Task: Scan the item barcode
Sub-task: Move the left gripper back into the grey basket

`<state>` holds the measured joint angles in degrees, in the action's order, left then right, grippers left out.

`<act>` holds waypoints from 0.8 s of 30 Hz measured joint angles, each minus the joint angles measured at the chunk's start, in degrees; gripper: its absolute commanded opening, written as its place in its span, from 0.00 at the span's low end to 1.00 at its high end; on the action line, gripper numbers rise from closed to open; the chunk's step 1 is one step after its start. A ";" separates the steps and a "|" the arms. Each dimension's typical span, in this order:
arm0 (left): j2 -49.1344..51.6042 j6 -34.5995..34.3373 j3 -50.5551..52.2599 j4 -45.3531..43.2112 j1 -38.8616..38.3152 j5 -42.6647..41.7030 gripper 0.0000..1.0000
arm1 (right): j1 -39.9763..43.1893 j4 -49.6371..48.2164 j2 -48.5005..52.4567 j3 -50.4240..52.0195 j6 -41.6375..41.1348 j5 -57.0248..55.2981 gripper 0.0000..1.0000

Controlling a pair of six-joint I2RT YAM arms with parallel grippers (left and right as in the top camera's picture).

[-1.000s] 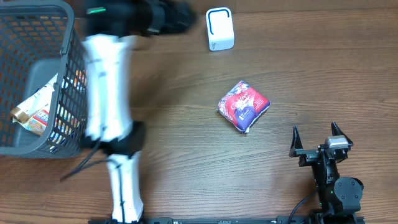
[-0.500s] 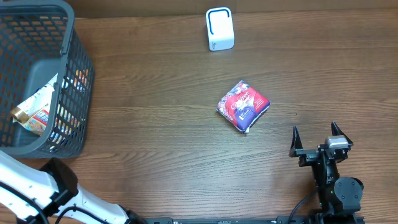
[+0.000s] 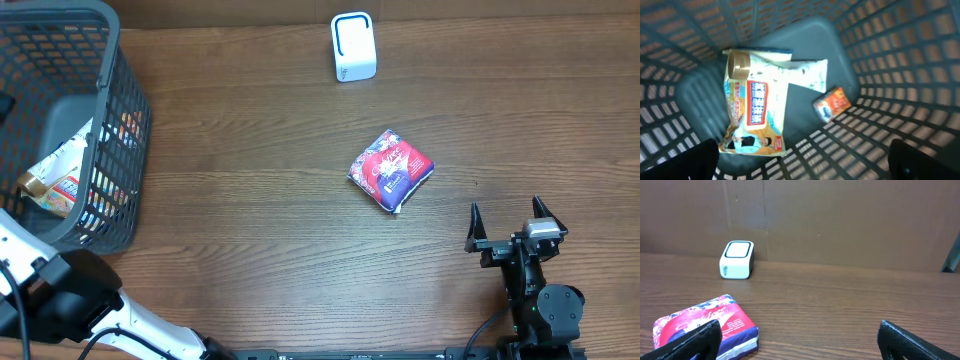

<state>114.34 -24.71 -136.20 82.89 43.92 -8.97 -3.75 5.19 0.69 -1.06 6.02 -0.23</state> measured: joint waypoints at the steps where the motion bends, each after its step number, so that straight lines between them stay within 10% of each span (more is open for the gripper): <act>1: 0.00 -0.92 1.95 -1.03 -0.17 0.52 1.00 | 0.00 -0.02 0.00 0.00 0.04 -0.02 1.00; 24: 0.00 -31.36 42.56 -42.36 -6.08 14.80 0.94 | 0.02 -0.02 0.00 0.00 0.02 0.00 1.00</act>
<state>114.34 -56.07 -93.65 40.53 37.85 5.82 -3.73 5.17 0.69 -1.06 6.04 -0.23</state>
